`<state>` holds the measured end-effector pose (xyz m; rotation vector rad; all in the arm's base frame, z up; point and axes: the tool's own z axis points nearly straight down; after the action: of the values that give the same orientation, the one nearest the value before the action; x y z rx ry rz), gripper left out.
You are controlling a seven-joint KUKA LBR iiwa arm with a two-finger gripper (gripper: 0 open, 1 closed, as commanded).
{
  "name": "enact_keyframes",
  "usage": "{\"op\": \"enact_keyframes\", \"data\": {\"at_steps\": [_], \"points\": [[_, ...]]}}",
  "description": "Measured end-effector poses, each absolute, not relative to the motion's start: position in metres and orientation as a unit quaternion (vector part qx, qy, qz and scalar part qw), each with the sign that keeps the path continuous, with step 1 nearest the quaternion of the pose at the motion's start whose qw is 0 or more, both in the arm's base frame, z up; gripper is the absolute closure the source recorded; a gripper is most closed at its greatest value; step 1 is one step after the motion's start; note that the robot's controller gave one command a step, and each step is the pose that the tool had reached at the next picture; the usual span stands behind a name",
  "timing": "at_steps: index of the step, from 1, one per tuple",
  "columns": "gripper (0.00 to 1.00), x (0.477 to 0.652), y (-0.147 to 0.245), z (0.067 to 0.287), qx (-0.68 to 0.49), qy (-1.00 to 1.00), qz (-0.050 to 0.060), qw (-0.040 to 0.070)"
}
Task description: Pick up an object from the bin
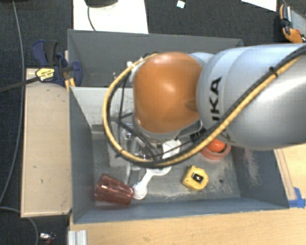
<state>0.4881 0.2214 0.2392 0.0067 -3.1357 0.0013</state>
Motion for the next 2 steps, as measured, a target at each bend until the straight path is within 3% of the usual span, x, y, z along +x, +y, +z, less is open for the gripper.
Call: {"op": "enact_keyframes", "data": {"at_steps": [1, 2], "points": [[0.00, 0.490, 0.220, 0.243, -0.002, -1.000, -0.001, -0.001], [0.00, 0.541, 0.149, 0.101, 0.038, -0.999, -0.001, -0.003]]}}
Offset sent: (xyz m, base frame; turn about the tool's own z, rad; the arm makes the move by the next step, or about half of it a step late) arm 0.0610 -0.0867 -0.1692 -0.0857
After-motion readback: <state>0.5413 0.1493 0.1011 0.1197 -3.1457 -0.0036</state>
